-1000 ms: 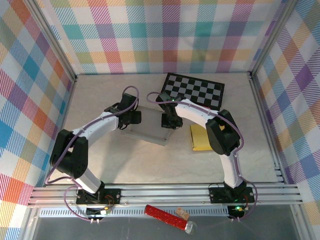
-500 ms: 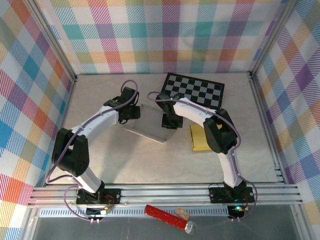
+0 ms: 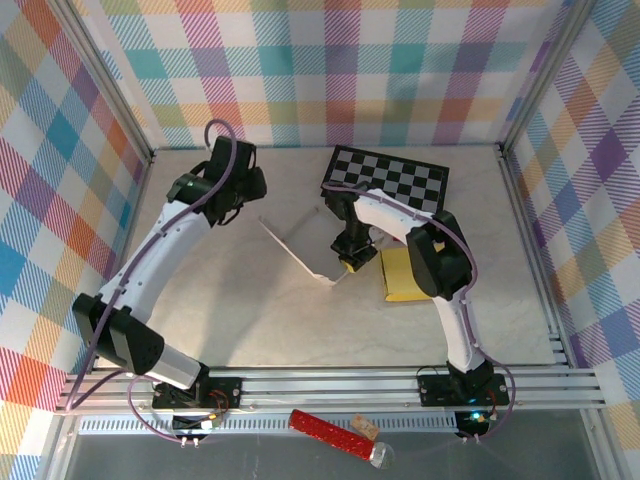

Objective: Fold the paper box

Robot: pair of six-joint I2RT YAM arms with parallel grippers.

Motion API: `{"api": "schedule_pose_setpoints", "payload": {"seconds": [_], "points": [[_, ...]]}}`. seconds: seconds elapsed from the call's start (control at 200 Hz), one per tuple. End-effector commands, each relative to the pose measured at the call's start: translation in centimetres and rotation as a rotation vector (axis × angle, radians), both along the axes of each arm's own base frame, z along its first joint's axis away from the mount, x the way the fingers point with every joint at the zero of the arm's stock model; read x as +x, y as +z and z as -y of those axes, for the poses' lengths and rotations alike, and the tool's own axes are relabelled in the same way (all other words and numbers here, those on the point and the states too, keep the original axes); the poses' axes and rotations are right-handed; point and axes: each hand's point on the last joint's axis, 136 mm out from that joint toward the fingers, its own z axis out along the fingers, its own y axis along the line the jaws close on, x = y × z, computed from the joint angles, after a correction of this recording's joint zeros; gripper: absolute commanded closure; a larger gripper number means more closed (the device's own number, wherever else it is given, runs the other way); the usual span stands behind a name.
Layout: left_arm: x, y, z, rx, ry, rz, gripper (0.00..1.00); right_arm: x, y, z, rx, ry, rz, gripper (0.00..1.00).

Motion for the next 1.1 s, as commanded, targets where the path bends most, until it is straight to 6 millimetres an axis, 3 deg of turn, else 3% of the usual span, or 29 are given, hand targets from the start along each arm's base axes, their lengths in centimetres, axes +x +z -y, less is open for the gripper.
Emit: {"api": "schedule_pose_setpoints", "payload": {"seconds": [0.0, 0.135, 0.255, 0.385, 0.52, 0.625, 0.75, 0.93, 1.01, 1.095], "points": [[-3.4, -2.9, -1.2, -0.010, 0.016, -0.115, 0.50, -1.6, -0.3, -0.6, 0.003, -0.257, -0.098, 1.00], [-6.9, -6.2, -1.6, -0.050, 0.008, -0.193, 0.52, -3.7, -1.0, -2.3, 0.051, -0.443, -0.246, 1.00], [-9.5, -8.6, -1.9, -0.071, -0.004, -0.247, 0.53, -3.8, -0.9, -3.3, 0.084, -0.550, -0.237, 1.00], [-10.7, -11.0, -1.0, -0.106, -0.050, -0.316, 0.55, -4.1, -1.3, -5.1, 0.159, -0.619, -0.255, 0.85], [-10.6, -13.3, 0.5, -0.168, -0.073, -0.375, 0.57, -3.2, -0.9, -6.5, 0.234, -0.611, -0.213, 0.67], [-10.0, -14.0, 1.2, -0.198, -0.073, -0.382, 0.57, -1.9, 1.0, -6.9, 0.277, -0.545, -0.137, 0.62], [-9.0, -14.6, 2.1, -0.218, -0.089, -0.394, 0.57, -0.5, 4.9, -6.0, 0.260, -0.432, 0.000, 0.45], [-7.5, -14.8, 2.9, -0.230, -0.093, -0.378, 0.57, 0.0, 8.8, -4.3, 0.246, -0.223, 0.166, 0.34], [-7.0, -14.7, 3.1, -0.238, -0.096, -0.364, 0.57, 1.0, 10.0, -4.2, 0.280, -0.057, 0.290, 0.34], [-6.6, -14.6, 3.2, -0.238, -0.093, -0.356, 0.57, 2.4, 12.3, -5.2, 0.331, 0.236, 0.438, 0.35]]}}
